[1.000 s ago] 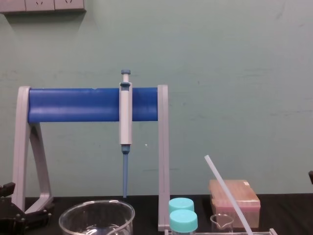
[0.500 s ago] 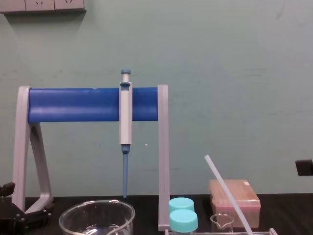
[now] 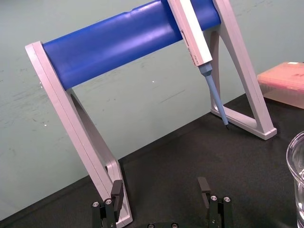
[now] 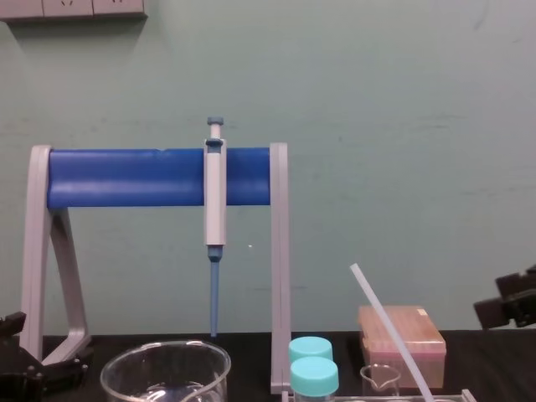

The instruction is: Pick up the stirring rod with one hand, then place it down.

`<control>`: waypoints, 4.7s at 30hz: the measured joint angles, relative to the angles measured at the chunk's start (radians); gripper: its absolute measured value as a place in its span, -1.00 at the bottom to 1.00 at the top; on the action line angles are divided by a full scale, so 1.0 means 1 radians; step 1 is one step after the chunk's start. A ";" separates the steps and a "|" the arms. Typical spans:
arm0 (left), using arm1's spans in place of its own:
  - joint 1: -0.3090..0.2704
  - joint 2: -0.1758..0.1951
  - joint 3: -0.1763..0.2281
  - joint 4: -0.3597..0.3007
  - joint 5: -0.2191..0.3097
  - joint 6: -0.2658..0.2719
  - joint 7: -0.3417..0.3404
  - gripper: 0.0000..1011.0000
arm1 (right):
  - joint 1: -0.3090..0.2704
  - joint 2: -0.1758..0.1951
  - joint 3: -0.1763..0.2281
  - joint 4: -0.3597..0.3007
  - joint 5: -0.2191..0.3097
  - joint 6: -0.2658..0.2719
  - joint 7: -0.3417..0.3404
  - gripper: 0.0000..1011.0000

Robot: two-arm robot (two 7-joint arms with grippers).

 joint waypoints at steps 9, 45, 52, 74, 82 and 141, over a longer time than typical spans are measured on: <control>0.000 0.000 0.000 0.000 0.000 0.000 0.000 0.99 | 0.148 -0.054 -0.113 0.095 -0.051 0.034 0.068 0.98; 0.000 0.000 0.000 0.000 0.000 0.000 0.000 0.99 | 0.315 -0.240 -0.291 0.330 -0.102 0.025 0.056 0.80; 0.000 0.000 0.000 0.000 0.000 0.000 0.000 0.99 | 0.312 -0.236 -0.291 0.320 -0.098 0.025 0.051 0.48; 0.000 0.000 0.000 0.000 0.000 0.000 0.000 0.99 | 0.305 -0.223 -0.294 0.315 -0.090 0.022 0.052 -0.86; 0.000 0.000 0.000 0.000 0.000 0.000 0.000 0.99 | 0.293 -0.214 -0.285 0.304 -0.079 0.021 0.048 -0.86; 0.000 0.000 0.000 0.000 0.000 0.000 0.000 0.99 | 0.043 0.010 -0.020 -0.063 0.242 -0.171 -0.098 -0.86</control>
